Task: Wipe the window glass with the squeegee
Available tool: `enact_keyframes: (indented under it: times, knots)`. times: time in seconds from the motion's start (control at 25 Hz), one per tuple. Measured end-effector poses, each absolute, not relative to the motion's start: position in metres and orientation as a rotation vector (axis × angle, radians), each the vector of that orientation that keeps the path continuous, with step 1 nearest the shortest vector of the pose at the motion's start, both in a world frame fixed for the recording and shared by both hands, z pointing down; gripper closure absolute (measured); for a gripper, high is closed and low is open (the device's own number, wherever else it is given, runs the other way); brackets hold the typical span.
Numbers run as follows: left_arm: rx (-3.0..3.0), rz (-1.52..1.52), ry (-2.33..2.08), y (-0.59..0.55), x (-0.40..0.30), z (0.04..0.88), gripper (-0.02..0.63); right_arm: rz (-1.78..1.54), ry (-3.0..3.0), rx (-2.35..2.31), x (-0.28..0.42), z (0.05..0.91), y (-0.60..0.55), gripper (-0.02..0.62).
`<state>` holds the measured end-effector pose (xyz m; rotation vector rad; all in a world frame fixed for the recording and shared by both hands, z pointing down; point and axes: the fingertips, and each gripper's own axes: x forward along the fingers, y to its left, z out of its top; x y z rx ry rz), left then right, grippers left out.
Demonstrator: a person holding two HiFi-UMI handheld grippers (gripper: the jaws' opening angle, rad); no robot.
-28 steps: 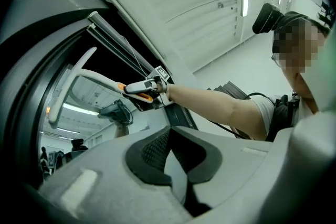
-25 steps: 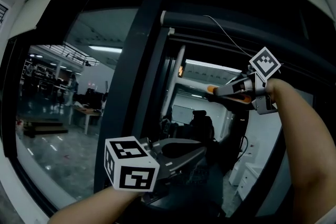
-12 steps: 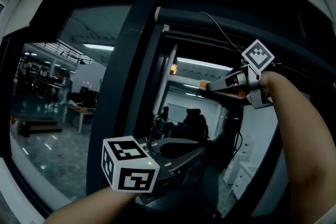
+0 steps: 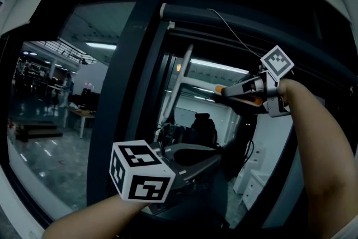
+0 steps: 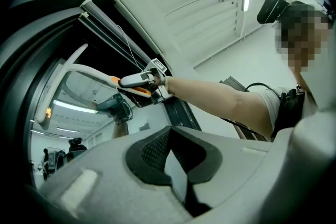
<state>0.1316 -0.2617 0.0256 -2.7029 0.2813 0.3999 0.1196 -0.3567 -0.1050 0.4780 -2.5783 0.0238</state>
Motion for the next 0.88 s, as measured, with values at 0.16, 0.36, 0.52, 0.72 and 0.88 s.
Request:
enact_keyframes:
  times: [0.16,0.36,0.52,0.72,0.88]
  knots:
    - [-2.681,0.386,0.252,-0.249,0.13,0.023,0.606,0.036,-2.583,0.497,0.12,-0.105,-0.357,0.531]
    - [-2.674,0.377,0.223,-0.248,0.092,0.026,0.606,0.042,-2.579,0.531,0.087,-0.104,-0.364,0.531]
    - [-2.671,0.375,0.218,-0.237,0.101,0.023,0.606,0.051,-2.579,0.556,0.106,-0.106,-0.357,0.531]
    - [-2.672,0.371,0.215,-0.242,0.112,0.024,0.606,0.052,-2.578,0.595,0.13,-0.109,-0.365,0.531]
    - [-2.676,0.365,0.199,-0.237,0.099,0.028,0.606,0.063,-2.58,0.624,0.124,-0.107,-0.36,0.531]
